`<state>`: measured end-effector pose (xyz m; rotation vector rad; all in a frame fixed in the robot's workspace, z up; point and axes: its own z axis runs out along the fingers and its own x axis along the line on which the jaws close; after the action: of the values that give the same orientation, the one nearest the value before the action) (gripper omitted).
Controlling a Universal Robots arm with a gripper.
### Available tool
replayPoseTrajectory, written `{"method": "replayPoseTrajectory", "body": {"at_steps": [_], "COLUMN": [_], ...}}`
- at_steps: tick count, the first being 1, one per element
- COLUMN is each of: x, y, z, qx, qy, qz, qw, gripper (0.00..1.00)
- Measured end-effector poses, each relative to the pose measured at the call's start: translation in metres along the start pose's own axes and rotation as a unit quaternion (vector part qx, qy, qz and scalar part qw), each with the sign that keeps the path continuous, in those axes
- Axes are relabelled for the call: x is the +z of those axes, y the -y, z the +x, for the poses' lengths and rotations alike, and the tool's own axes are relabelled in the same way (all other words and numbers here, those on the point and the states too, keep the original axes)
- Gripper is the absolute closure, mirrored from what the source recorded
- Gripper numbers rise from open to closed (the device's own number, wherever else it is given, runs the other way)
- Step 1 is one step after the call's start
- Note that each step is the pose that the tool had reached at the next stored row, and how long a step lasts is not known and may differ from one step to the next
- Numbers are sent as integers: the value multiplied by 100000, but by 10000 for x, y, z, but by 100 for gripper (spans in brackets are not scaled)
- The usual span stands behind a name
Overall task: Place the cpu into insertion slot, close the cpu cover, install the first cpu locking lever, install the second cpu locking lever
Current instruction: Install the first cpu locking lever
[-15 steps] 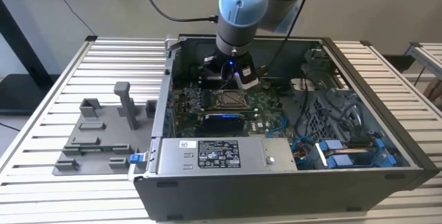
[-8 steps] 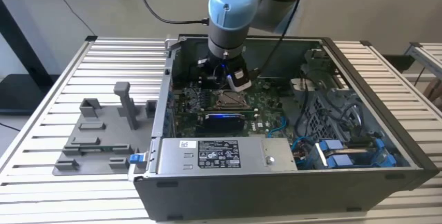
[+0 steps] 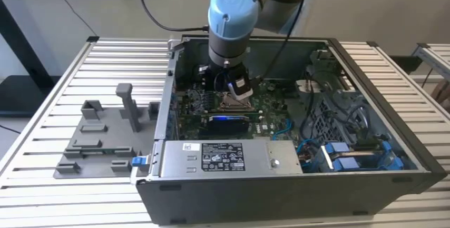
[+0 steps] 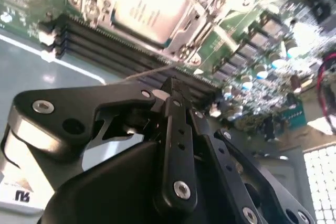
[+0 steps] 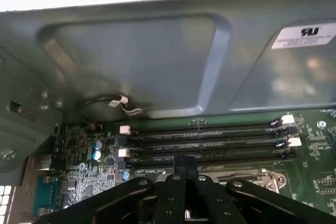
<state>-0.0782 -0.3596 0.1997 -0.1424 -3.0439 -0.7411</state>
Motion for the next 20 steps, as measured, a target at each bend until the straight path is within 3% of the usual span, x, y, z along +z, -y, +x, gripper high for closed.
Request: {"method": "replayPoseTrajectory", "body": {"at_steps": [3,10,20], "x": [27,74,110], "y": [45,71,73], "z": [0,-8,-117], "qx": [-37,-81,-75], "qy": [84,134,112], "qz": [-23,-76,-293], "qw": [100000,100000,99999], "gripper": [89,89,89]}}
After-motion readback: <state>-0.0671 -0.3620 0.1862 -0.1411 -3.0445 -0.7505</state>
